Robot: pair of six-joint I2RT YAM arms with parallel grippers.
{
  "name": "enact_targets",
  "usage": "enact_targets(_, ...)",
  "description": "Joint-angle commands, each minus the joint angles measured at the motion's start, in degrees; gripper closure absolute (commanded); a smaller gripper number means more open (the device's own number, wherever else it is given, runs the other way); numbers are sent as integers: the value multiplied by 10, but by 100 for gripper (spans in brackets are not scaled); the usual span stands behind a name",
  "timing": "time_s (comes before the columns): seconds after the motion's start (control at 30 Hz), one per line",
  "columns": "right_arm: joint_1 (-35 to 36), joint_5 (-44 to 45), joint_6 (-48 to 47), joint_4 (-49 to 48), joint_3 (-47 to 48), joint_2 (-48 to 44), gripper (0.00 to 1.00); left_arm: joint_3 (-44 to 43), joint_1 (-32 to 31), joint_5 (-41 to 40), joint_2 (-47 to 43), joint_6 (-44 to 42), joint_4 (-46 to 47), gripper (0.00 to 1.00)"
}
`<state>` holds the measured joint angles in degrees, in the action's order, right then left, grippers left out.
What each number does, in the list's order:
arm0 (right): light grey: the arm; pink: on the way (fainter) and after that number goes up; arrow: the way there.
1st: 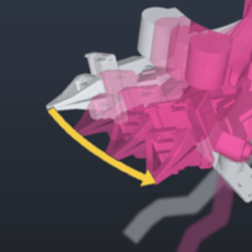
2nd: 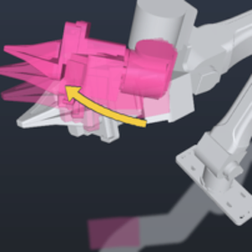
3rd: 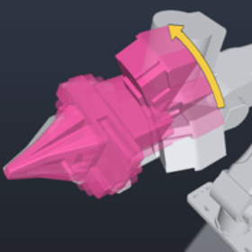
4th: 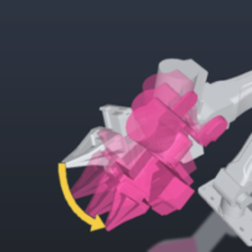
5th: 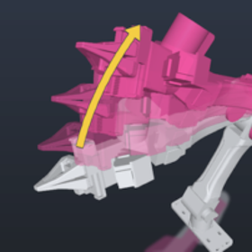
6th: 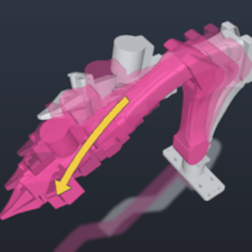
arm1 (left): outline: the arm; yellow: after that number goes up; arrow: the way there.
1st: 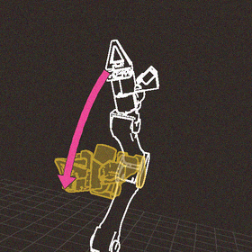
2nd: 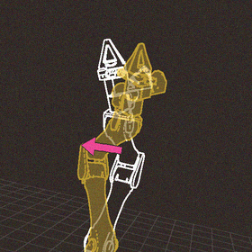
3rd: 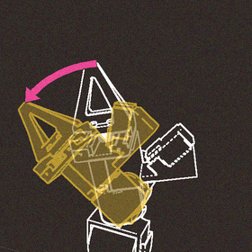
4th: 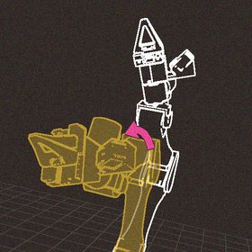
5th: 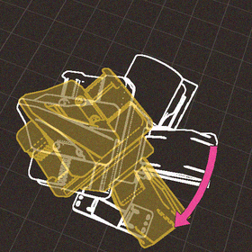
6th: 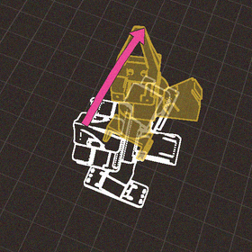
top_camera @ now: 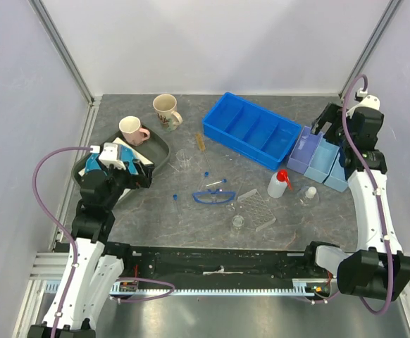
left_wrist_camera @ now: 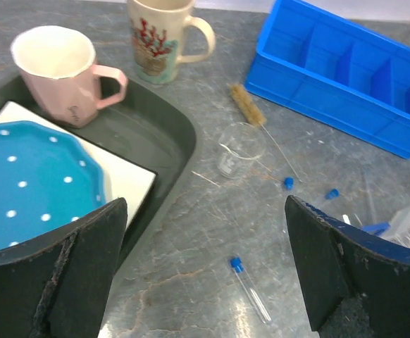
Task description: Organize the chemistry lab equipment
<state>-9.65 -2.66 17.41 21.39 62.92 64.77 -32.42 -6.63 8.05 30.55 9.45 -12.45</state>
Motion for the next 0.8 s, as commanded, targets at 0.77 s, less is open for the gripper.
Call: enact_targets(0.77, 58, -462, -316, 49, -18, 11, 2, -95, -148, 40, 176, 264, -144, 0)
